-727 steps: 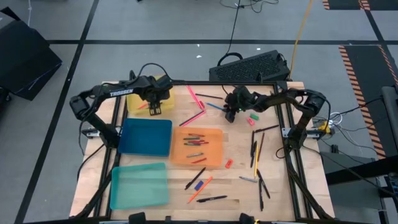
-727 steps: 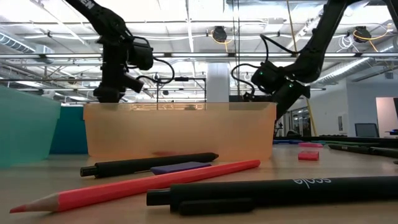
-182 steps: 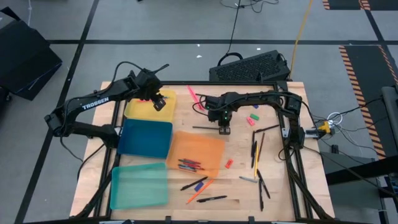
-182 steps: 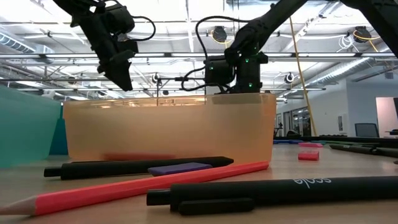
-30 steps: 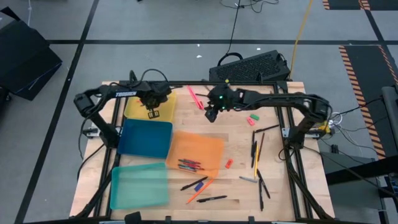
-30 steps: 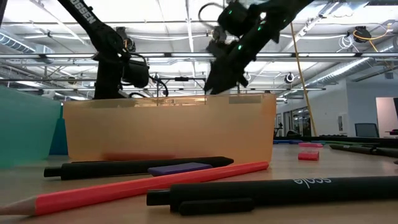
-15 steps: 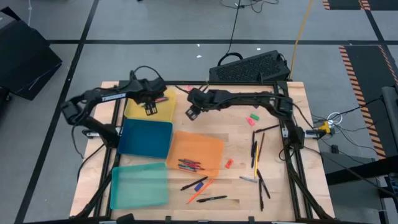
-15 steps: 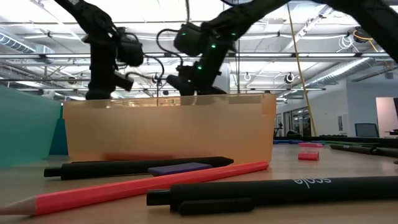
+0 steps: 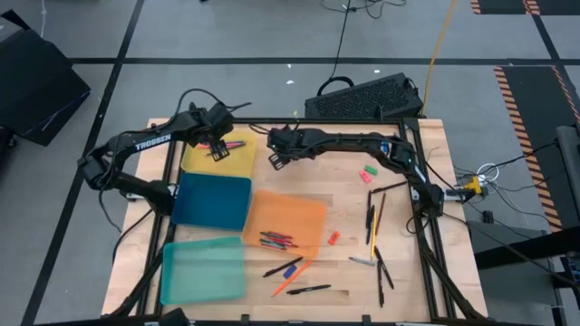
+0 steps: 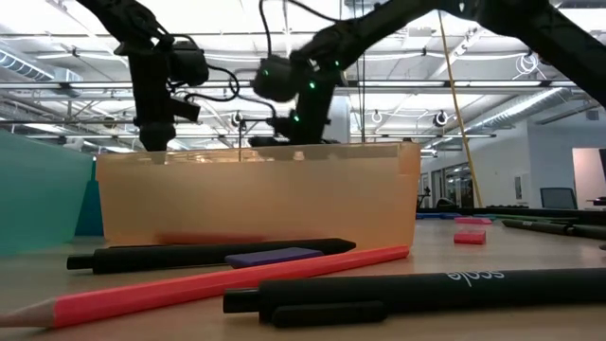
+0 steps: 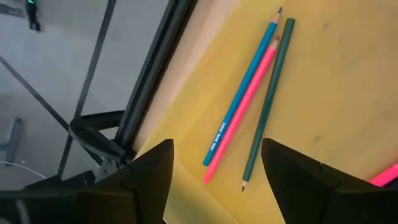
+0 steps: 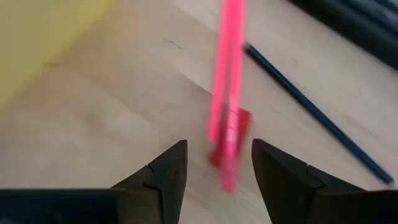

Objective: Sort crayons/erasers/pens/pencils in bins
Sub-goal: Put the pink pencil into yellow bin

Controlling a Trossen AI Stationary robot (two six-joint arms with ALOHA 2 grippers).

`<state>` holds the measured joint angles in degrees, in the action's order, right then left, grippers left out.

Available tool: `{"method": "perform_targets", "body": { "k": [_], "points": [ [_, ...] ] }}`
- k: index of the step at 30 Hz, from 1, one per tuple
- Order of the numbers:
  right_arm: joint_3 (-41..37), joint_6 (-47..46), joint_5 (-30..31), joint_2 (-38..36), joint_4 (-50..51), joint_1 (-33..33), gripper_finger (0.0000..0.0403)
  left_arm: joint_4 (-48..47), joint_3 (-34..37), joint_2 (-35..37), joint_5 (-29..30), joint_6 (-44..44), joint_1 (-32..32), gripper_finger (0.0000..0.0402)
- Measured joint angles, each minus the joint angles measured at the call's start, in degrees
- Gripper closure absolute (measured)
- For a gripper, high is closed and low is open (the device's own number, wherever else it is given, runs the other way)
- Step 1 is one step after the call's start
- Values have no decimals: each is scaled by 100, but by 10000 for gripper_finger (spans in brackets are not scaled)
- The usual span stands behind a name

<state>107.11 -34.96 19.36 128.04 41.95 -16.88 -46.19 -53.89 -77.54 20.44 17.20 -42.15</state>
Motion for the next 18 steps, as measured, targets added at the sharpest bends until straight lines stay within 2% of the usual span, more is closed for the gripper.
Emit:
{"method": "perform_targets", "body": {
  "k": [9,12,18],
  "points": [
    [-912,-363,-600,-5,-740,-296,230,-33,0,0,-107,-153,0,156],
    [-1005,-245,-605,-14,-885,-317,231,-30,0,0,-249,-168,0,156],
    [-1009,-42,-588,-12,-875,-319,265,-26,0,0,-284,-268,0,156]
  ]
}}
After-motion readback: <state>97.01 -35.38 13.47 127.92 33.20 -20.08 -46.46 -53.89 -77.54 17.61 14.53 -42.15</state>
